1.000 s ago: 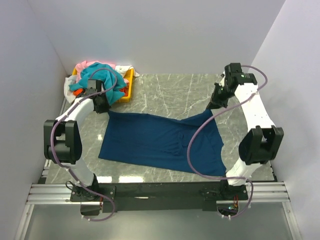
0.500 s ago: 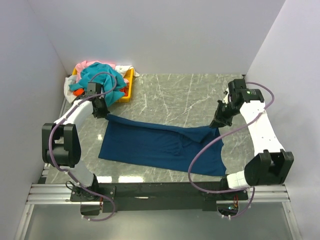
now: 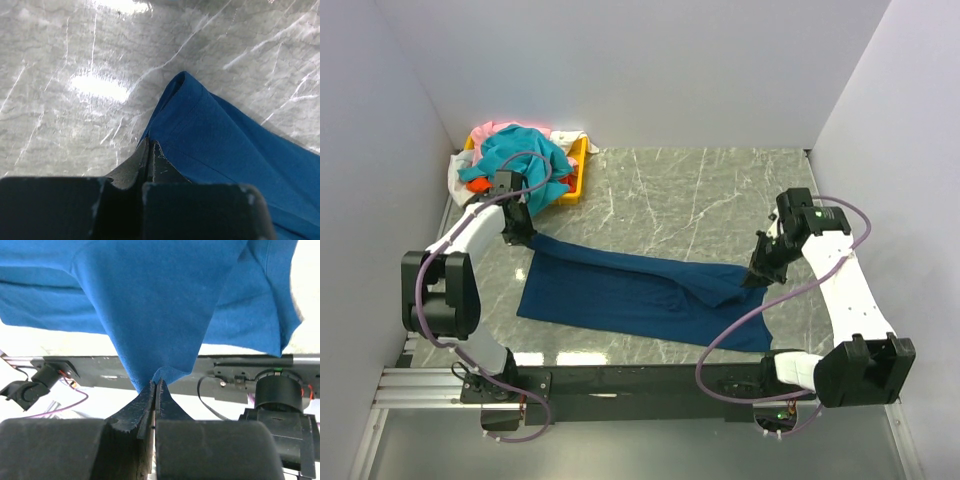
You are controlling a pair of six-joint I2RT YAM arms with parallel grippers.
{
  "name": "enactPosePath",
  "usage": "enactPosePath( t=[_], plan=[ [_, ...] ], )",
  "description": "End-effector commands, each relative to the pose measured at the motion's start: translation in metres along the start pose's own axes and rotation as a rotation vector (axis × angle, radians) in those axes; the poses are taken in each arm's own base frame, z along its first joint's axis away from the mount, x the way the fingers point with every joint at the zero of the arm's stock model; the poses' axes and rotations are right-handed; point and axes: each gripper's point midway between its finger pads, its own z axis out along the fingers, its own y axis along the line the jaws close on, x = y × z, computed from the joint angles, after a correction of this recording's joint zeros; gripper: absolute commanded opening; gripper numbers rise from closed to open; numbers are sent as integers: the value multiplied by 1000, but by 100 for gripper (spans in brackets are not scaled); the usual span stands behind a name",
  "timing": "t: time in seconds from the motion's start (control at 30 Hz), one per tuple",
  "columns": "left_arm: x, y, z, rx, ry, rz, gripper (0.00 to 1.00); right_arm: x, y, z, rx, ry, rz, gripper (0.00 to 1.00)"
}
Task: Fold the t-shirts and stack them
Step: Fold the tshirt
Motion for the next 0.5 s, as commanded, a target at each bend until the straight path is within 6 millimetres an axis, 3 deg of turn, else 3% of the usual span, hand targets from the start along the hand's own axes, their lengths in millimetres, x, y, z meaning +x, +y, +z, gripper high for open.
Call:
enactPosePath(
  t=[0.0,0.47],
  plan=[
    [1,7,-15,-17,-25,-10,0,21,-4,0,-3,39,9,0],
    [27,15,-17,-33,16,-50,0,44,-14,17,1,94,15,0]
  ],
)
